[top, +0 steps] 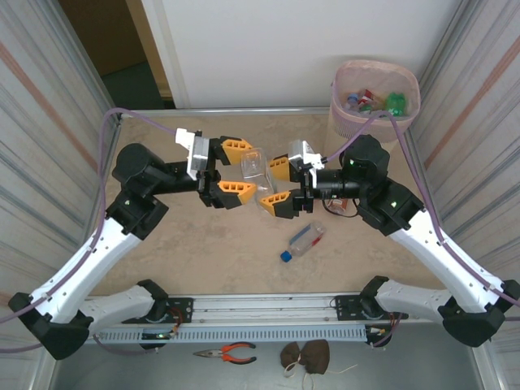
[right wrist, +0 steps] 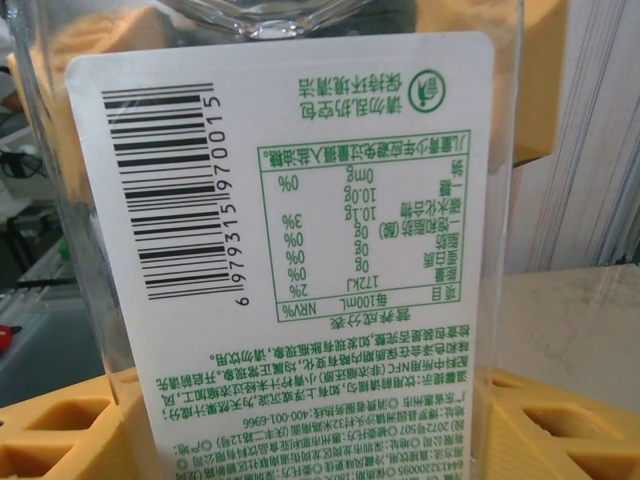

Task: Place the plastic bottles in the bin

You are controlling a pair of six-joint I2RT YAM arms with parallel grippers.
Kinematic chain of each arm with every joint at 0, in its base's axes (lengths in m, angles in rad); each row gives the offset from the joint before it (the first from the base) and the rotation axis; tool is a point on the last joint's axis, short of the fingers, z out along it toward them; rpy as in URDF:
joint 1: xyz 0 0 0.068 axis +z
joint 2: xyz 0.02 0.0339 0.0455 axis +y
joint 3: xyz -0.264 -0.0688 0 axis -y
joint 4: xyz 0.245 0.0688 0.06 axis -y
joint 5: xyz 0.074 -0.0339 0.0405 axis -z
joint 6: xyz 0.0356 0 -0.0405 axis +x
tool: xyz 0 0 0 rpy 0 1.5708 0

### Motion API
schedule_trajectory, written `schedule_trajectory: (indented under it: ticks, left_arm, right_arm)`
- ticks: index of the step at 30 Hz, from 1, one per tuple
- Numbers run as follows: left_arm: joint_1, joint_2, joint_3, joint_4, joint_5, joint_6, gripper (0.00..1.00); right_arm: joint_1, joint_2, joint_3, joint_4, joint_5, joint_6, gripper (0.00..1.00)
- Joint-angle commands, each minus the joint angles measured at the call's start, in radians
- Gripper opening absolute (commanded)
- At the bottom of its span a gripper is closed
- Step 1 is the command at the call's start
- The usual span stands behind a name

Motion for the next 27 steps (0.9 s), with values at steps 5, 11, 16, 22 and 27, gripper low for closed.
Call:
schedule_trajectory:
  ticks: [5, 11, 16, 22, 27]
  left_arm:
    - [0.000, -0.091, -0.023, -0.049, -0.136, 0.075, 0.84]
    - [0.000, -0.137, -0.062, -0.090, -0.196, 0.091, 0.85]
    - [0.000, -0.156, -0.085, -0.091, -0.210, 0.084, 0.86]
    - [0.000, -0.165, -0.107, -0.073, -0.224, 0.064, 0.86]
    - [0.001, -0.165, -0.125, -0.055, -0.229, 0.048, 0.86]
  right_arm:
    - [-0.022, 0.003, 0.102, -0.089, 0.140, -0.008, 0.57]
    - [-0.191, 0.029, 0.182, -0.095, 0.212, 0.105, 0.54]
    - [-0.366, 0.098, 0.275, -0.096, 0.321, 0.268, 0.51]
    - [-0.568, 0.228, 0.359, -0.045, 0.465, 0.504, 0.45]
    - [-0.686, 0.352, 0.399, 0.007, 0.569, 0.710, 0.42]
